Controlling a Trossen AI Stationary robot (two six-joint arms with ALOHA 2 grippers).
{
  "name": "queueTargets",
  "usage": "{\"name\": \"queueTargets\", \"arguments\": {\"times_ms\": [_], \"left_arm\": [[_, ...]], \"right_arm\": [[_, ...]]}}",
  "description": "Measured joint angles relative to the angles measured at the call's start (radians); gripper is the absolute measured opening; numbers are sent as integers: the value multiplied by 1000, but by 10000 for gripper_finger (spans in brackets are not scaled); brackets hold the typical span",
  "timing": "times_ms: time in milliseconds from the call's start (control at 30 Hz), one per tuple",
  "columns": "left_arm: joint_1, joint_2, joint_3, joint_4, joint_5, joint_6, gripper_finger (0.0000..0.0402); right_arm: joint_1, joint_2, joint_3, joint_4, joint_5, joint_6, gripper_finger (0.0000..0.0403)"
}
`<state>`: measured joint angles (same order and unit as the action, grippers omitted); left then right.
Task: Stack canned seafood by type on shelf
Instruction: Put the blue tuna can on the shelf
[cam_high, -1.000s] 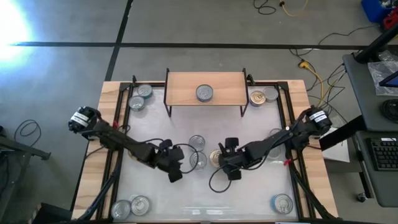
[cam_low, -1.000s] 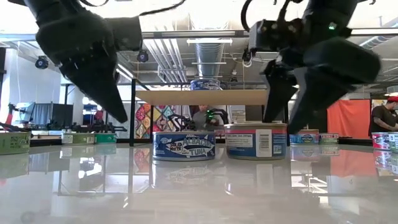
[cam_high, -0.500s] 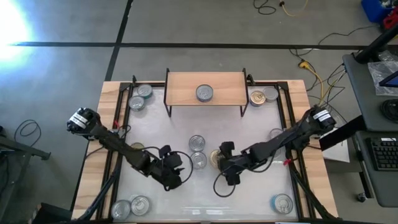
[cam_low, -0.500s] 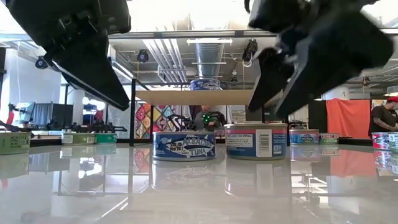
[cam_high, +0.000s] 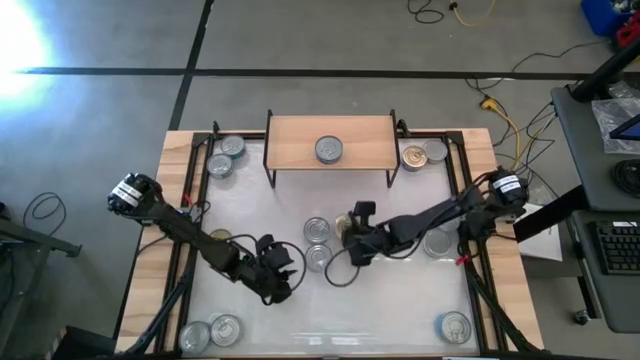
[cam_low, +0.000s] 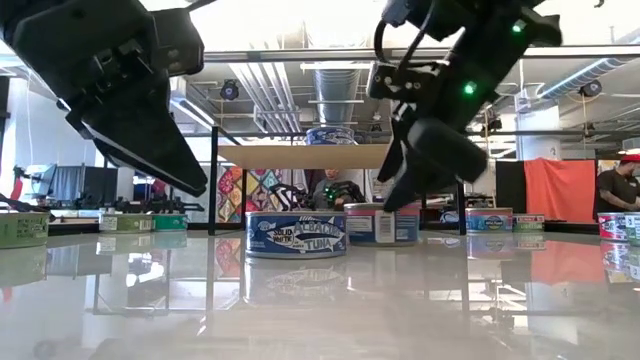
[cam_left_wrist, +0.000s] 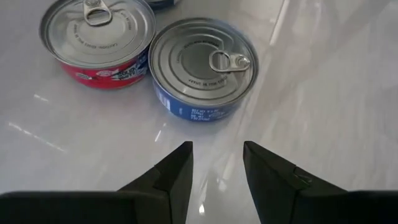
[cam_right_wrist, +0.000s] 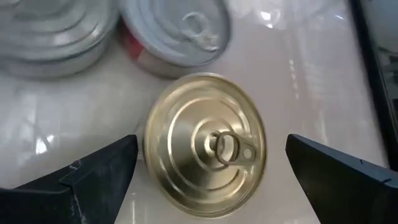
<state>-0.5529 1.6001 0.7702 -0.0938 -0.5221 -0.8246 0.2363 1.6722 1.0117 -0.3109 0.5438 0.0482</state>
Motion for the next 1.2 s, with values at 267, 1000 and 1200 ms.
{"name": "queueTargets", "arguments": {"times_ms": [267,1000,1200], "left_arm": [[4,5,-53,90,-40,12,127],[126,289,41,288,-65,190,127],[127,296,52,292,-62,207,127]], "right_arm": [[75,-36,-2,14,-229,53,400],[148,191,-135,622,-127,186,400],[163,163,-136,576,-145,188,400]]}}
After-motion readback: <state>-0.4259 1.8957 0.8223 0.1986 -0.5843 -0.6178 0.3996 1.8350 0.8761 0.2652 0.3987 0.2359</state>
